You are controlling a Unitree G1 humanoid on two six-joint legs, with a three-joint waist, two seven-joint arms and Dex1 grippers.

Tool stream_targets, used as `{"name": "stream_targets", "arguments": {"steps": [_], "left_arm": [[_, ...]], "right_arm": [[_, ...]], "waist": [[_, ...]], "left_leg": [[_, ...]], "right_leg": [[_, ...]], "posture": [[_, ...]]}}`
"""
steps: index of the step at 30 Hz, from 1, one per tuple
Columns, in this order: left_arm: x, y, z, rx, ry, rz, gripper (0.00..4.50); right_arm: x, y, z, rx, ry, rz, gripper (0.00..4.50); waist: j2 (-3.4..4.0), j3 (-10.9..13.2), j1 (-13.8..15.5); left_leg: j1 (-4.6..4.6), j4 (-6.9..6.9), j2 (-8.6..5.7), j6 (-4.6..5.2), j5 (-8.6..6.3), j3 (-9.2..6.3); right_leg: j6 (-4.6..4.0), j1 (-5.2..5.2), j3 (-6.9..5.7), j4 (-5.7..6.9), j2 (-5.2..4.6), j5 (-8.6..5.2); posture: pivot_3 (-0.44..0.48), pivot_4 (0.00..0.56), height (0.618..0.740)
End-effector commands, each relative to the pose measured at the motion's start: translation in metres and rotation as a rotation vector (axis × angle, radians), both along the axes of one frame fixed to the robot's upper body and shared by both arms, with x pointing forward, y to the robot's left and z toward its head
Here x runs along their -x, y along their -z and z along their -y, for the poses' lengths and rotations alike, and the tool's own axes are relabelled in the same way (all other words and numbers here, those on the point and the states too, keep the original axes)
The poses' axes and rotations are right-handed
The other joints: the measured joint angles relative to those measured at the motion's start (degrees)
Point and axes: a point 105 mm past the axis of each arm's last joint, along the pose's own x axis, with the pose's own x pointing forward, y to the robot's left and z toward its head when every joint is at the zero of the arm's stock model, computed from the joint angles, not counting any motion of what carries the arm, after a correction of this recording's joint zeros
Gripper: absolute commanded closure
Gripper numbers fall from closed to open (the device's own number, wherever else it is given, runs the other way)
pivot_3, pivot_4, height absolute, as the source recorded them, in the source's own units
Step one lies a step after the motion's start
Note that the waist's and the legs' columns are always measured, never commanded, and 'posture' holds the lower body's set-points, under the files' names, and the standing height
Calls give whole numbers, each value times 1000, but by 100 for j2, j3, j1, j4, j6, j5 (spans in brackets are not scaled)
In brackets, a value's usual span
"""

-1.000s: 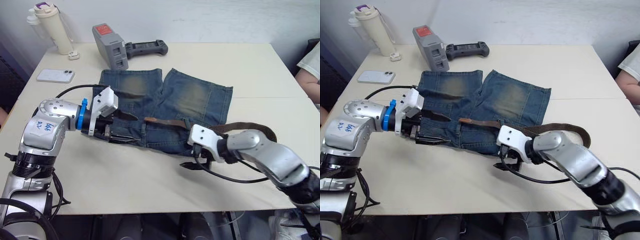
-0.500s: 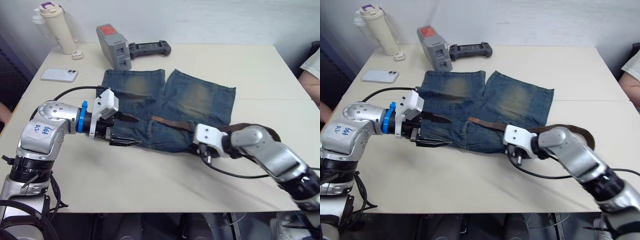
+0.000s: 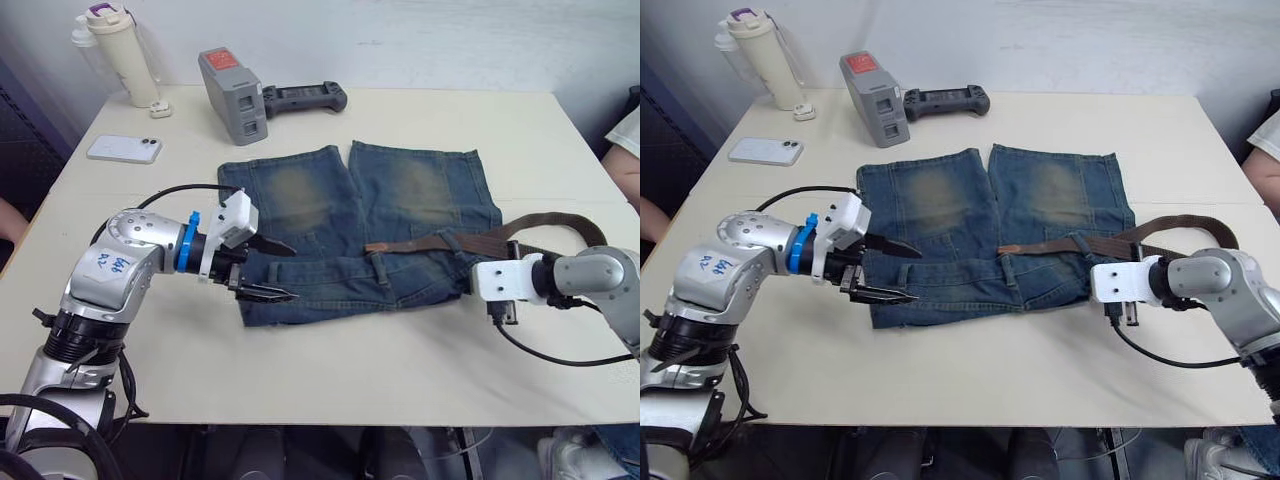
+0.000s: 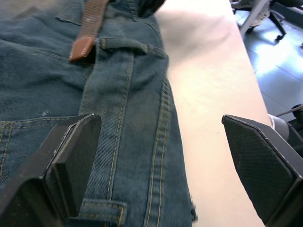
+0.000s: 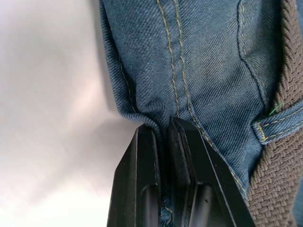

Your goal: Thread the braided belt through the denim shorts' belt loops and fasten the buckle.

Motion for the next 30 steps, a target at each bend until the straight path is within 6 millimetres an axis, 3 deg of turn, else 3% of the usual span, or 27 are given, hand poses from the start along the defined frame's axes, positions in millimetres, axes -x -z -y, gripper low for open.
{"name": "stream_targets", "arguments": {"steps": [1,8,11,18,21,25,27,30], "left_arm": [[1,-10,7,22,41,36,0],[-3,-11,18,35,68,47,0],[-8,-14,17,43,48,53,0],[-13,-11,13,40,17,65,0],[-17,-13,13,54,-13,80,0],[-32,-26,22,121,-117,105,0],[-36,-36,28,179,-151,107,0],[-36,-42,33,206,-169,106,0]], "right_arm": [[2,-3,36,91,67,2,4399],[6,-33,33,20,73,51,4399],[15,-48,28,3,74,38,3366],[25,-94,17,-128,159,71,70],[7,-116,-1,-460,296,181,70],[-4,-110,-9,-944,616,190,70],[-5,-103,-11,-1187,790,77,70],[4,-91,-28,-1338,841,-119,70]], "waist": [[0,0,7],[2,1,9],[5,3,8],[6,2,-8],[2,1,-14],[3,1,9],[3,2,19],[8,0,18]], "left_leg": [[0,0,0,0,0,-1],[-6,2,-1,0,0,-3],[-7,1,0,0,0,-5],[-3,0,3,0,0,-7],[-3,1,2,0,0,-8],[-6,2,5,-5,3,-30],[-16,0,4,-7,4,-41],[-38,4,-6,-10,7,-52]], "right_leg": [[0,0,0,0,0,0],[0,0,-4,-1,-1,0],[0,-1,-6,0,0,0],[0,1,-8,1,1,0],[0,4,-9,-1,1,0],[-1,12,-24,-2,3,0],[-1,13,-33,-7,3,0],[-1,3,-41,-7,1,0]], "posture": [[0,150,664],[0,150,664],[0,150,664],[0,150,664],[0,150,664],[0,150,664],[0,150,664],[0,150,664]]}}
